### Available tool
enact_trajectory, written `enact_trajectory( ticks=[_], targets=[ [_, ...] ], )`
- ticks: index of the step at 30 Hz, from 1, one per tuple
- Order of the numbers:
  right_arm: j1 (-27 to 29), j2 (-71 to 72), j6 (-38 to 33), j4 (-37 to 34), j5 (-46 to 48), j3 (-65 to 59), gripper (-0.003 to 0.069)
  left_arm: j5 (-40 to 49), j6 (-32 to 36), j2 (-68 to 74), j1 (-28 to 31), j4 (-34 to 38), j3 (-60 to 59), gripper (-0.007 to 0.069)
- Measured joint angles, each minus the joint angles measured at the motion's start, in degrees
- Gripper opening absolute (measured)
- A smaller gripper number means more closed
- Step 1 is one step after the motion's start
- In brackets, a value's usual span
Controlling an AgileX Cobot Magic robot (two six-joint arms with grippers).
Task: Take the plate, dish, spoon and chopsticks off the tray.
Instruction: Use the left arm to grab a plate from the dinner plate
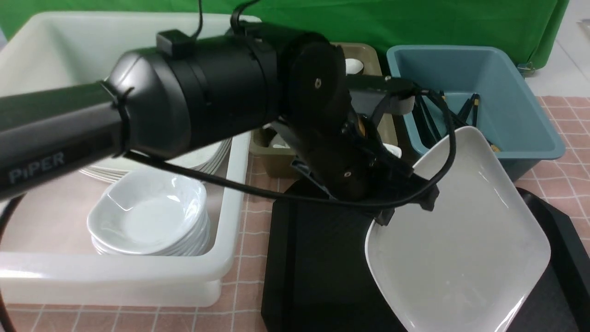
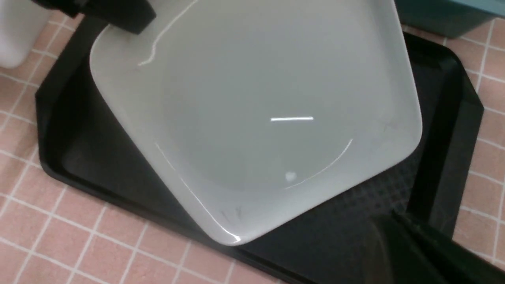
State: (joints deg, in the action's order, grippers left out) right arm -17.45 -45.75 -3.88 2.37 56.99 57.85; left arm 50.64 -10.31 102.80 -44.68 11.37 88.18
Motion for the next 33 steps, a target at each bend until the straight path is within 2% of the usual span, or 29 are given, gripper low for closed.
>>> enact_trajectory(
  ticks=[14,33],
  targets=[
    [0.0,0.0,-0.9,-2.4,-1.7,0.0,0.0030,7.4,0.1,-0.1,-0.1,-6.0,8.0,0.0013],
    [0.0,0.0,-1.3,-2.4,-2.1,0.0,0.0030,8.6,-0.7,0.4,-0.1,-9.0,8.4,0.0008]
  ],
)
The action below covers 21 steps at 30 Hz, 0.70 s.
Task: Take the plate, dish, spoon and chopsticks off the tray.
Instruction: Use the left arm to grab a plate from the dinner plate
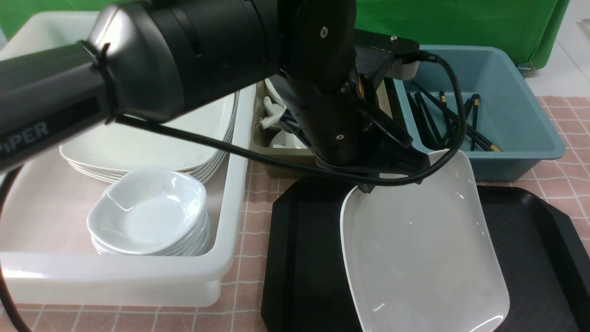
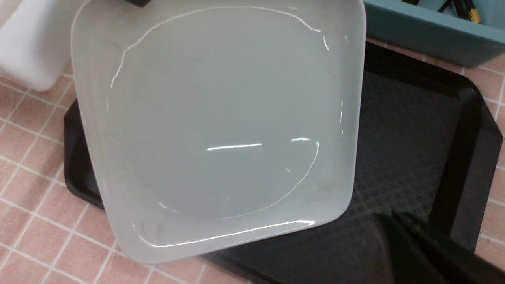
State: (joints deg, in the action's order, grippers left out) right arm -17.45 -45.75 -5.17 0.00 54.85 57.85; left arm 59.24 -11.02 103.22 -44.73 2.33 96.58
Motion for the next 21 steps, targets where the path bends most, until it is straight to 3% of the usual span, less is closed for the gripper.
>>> enact_trajectory(
  ticks=[21],
  targets=[
    [0.0,0.0,-0.3,0.0,-1.3,0.0,0.0030,-6.8,-2.8,13.8,0.0,5.5,0.2,0.0008]
  ],
)
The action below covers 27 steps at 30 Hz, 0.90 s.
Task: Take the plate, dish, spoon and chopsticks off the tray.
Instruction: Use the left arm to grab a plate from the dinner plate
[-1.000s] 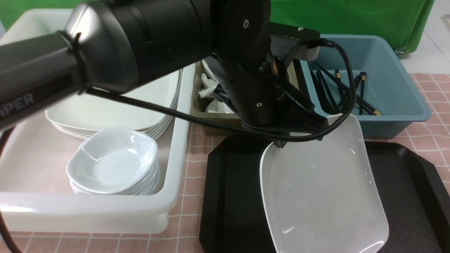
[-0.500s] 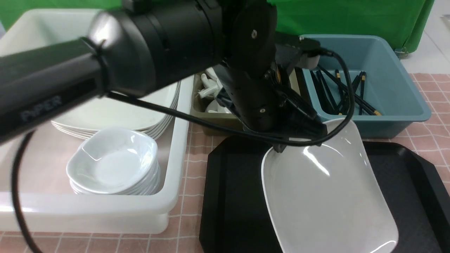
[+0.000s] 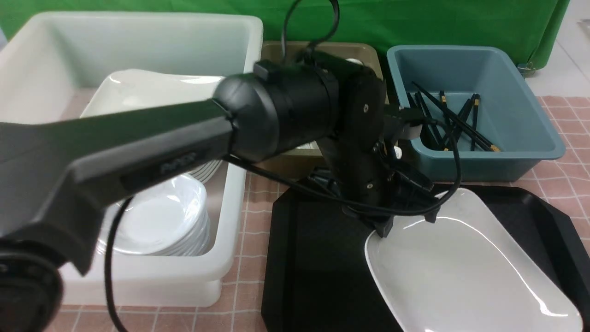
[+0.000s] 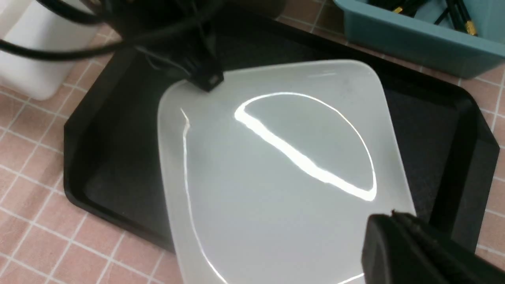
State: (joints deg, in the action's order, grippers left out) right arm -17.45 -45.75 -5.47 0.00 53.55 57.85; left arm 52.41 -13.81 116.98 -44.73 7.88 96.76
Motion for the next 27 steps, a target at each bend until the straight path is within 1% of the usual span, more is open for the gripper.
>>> enact_trajectory(
  ticks=[11,15,17,20,21,23,24,26,27],
  targets=[
    [0.0,0.0,-0.4,0.0,-0.1,0.0,0.0030,-0.9,0.1,5.7,0.1,0.3,0.0,0.0018],
    [0.0,0.0,-0.7,0.0,-0.2,0.0,0.0030,-1.1,0.2,6.5,0.1,0.3,0.0,0.0036],
    [0.0,0.0,-0.8,0.0,-0.2,0.0,0.0030,-1.1,0.2,7.1,0.1,0.2,0.1,0.0074],
    [0.0,0.0,-0.8,0.0,-0.2,0.0,0.0030,-0.7,0.2,7.8,0.0,0.2,0.1,0.0162],
    [0.0,0.0,-0.8,0.0,-0.2,0.0,0.0030,0.0,0.2,7.8,0.0,0.2,0.1,0.0219],
    [0.0,0.0,-0.8,0.0,-0.2,0.0,0.0030,1.8,0.2,7.9,0.0,0.0,0.1,0.0280],
    [0.0,0.0,-0.8,0.0,-0.2,0.0,0.0030,3.5,0.2,7.9,0.0,-0.2,0.2,0.0332],
    [0.0,0.0,-0.8,0.0,-0.2,0.0,0.0030,6.0,0.2,7.9,0.0,-0.5,0.2,0.0413],
    [0.0,0.0,-0.8,0.0,-0.2,0.0,0.0030,6.8,0.2,7.9,0.0,-0.5,0.2,0.0440]
  ],
)
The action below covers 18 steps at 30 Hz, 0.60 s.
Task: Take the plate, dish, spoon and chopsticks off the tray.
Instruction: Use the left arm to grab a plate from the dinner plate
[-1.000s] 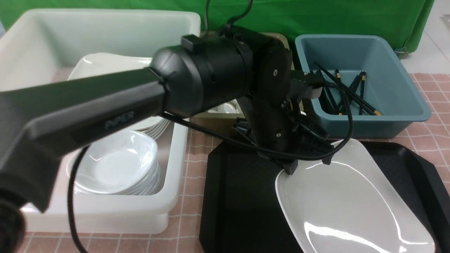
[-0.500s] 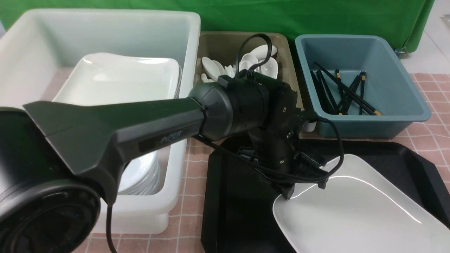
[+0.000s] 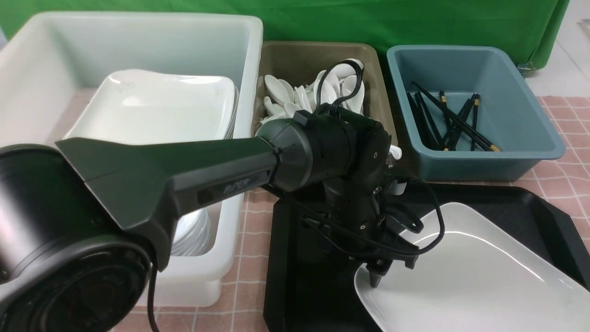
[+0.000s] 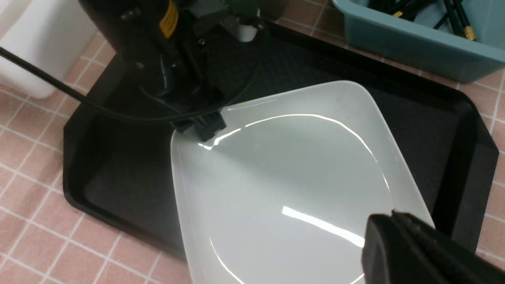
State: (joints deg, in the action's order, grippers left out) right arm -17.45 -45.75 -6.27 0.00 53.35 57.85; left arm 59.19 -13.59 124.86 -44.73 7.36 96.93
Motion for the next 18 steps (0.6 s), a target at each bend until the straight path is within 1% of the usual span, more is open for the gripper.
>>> enact_trajectory(
  ticks=[2,4,6,8,12,14,17,18],
  targets=[
    [0.0,0.0,0.0,0.0,0.0,0.0,0.0030,0.9,0.1,0.0,0.0,0.4,0.0,0.0486],
    [0.0,0.0,0.0,0.0,0.0,0.0,0.0030,1.1,0.2,0.0,0.0,1.3,0.0,0.0508],
    [0.0,0.0,0.0,0.0,0.0,0.0,0.0030,1.0,0.2,0.1,0.0,2.3,0.0,0.0510],
    [0.0,0.0,0.0,0.0,0.0,0.0,0.0030,0.6,0.2,0.2,0.0,2.7,0.0,0.0489],
    [0.0,0.0,-0.1,0.0,0.0,0.0,0.0030,0.3,0.4,0.8,0.0,3.6,0.0,0.0405],
    [0.0,0.0,-0.1,0.0,0.0,0.0,0.0030,0.2,1.2,0.9,0.0,4.9,0.1,0.0338],
    [0.0,0.0,-0.1,0.0,0.0,0.0,0.0030,0.2,1.6,0.9,0.1,6.3,0.2,0.0216],
    [0.0,0.0,-0.1,0.0,0.0,0.0,0.0030,0.2,1.6,0.9,0.1,6.4,0.3,0.0197]
  ],
)
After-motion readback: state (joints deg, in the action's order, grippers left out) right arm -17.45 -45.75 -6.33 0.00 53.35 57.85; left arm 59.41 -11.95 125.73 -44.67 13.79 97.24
